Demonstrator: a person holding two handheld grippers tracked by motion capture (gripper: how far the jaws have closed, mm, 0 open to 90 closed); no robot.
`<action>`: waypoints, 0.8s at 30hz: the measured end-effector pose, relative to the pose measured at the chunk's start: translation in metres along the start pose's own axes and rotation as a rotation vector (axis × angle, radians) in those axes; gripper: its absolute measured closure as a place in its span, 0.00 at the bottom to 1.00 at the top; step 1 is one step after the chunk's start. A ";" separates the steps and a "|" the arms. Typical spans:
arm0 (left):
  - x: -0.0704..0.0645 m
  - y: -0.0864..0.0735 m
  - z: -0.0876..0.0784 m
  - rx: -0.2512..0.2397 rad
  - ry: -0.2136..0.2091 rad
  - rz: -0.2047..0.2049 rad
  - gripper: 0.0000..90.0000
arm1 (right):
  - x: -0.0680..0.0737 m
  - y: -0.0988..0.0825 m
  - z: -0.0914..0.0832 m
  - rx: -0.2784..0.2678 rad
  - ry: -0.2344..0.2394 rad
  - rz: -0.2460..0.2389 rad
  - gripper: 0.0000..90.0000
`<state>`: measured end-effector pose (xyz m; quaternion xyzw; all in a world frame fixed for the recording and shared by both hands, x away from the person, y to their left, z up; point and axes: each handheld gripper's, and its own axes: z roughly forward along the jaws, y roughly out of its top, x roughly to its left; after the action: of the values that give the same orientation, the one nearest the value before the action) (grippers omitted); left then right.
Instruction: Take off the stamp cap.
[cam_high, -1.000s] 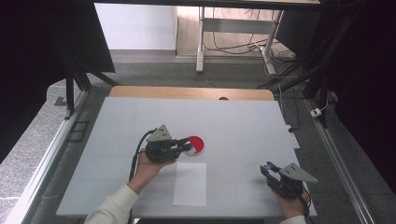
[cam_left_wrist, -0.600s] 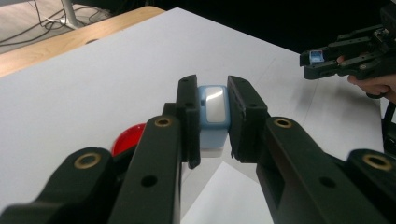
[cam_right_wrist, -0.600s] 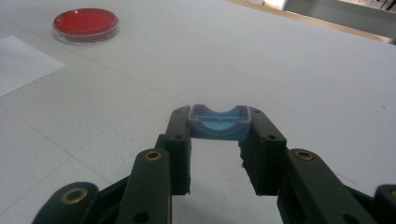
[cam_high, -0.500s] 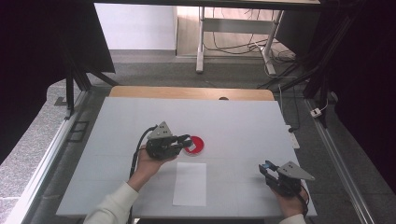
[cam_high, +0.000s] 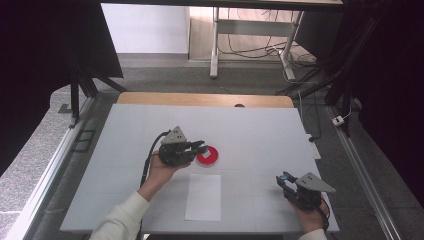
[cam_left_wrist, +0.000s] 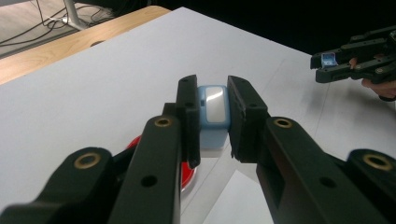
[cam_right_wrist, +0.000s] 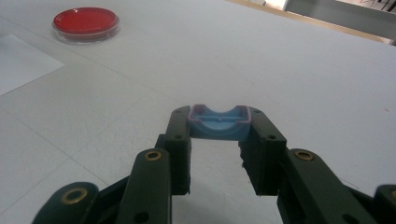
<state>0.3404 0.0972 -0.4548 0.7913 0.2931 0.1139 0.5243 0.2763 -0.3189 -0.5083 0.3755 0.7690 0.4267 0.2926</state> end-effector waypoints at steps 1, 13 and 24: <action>0.001 0.001 0.002 0.003 -0.001 0.001 0.83 | 0.000 0.000 0.000 0.001 0.000 0.000 0.72; 0.009 0.009 0.016 0.017 -0.004 0.010 0.83 | -0.001 0.000 0.000 -0.002 -0.002 -0.003 0.72; 0.018 0.015 0.027 0.028 0.001 0.011 0.83 | -0.002 0.000 0.000 -0.011 -0.003 0.001 0.72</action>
<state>0.3728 0.0829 -0.4547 0.8002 0.2906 0.1128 0.5123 0.2777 -0.3206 -0.5082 0.3749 0.7659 0.4307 0.2955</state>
